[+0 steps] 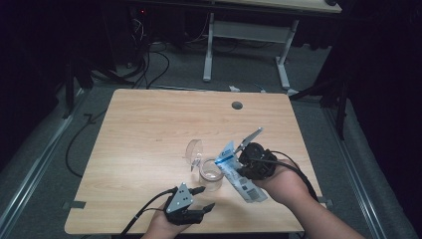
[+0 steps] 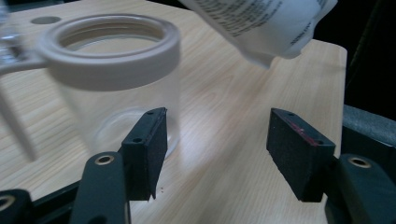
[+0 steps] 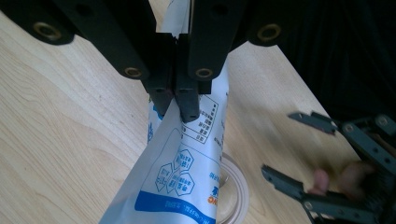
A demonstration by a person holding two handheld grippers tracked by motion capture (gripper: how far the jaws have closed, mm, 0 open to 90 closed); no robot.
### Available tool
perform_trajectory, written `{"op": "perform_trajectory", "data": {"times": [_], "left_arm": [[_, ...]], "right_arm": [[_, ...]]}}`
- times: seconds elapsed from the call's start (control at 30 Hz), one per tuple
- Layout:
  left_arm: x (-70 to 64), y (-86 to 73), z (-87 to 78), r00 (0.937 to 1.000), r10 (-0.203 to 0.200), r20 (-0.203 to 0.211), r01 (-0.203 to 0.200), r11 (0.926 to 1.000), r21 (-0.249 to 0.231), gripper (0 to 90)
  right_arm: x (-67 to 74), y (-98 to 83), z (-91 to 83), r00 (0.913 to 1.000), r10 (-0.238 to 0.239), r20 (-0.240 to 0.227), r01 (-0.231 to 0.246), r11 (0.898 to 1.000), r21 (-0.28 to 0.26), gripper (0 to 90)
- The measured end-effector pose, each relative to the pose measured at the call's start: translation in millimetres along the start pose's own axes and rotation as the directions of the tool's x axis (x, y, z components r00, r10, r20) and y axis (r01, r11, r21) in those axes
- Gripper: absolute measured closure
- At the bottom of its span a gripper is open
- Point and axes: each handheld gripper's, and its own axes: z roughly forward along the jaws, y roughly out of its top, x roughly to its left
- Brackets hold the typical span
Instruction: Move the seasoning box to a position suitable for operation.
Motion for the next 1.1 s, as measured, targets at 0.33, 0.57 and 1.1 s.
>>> {"op": "perform_trajectory", "data": {"times": [0.33,0.57,1.1], "left_arm": [[-14.3,7.5,27.0,0.999,0.014,0.043,-0.014,0.9999,-0.003,34.4],[-21.0,12.4,40.4,0.998,0.015,0.061,-0.015,0.9999,-0.007,32.1],[-34.8,20.9,59.9,0.9998,-0.002,0.018,0.002,0.9995,-0.033,27.0]], "right_arm": [[8.5,6.1,-1.0,0.9999,-0.01,-0.004,0.01,1.0,-0.005,89.6],[13.3,9.8,-2.6,0.9998,-0.019,0.002,0.019,1.0,0.001,89.5],[21.8,13.6,-0.7,0.9997,-0.012,-0.019,0.012,1.0,-0.011,89.5]]}}
